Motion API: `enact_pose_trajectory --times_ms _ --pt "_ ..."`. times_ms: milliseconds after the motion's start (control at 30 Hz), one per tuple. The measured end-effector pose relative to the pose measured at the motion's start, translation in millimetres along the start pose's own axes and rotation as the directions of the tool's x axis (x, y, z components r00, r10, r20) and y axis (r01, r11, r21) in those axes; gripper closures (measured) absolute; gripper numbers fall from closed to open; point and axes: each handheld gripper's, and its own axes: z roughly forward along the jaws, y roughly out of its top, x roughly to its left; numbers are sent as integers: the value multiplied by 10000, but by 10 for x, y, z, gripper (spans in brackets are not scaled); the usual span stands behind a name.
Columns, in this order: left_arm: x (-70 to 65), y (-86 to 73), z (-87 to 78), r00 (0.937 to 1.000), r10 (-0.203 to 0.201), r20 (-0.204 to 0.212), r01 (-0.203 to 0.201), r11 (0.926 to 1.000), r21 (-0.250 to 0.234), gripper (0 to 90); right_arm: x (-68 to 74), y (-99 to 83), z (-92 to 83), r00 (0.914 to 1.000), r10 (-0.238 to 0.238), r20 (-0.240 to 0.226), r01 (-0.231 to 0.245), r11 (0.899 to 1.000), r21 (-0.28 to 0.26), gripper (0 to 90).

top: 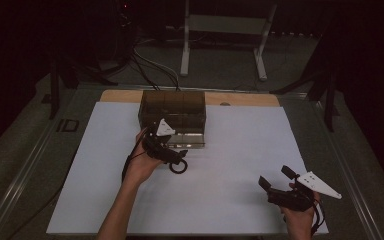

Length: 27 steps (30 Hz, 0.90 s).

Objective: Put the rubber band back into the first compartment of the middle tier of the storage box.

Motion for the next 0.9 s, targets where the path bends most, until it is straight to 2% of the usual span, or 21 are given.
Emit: enact_pose_trajectory --times_ms 33,67,600,900 --pt "-22 -15 -10 9997 57 -225 -59 9999 -95 9 0 -1 1 10000 21 4 -21 10000 12 0" --pt "-22 -15 -10 9997 57 -225 -59 9999 -95 60 0 -1 1 10000 21 4 -21 10000 12 0" --pt "-59 -100 24 10000 32 -90 -29 9995 302 60 0 -1 4 10000 15 -1 -15 10000 25 0" --pt "-81 -192 59 9999 -121 86 115 9979 634 65 -3 0 1 10000 43 16 -43 10000 19 0"
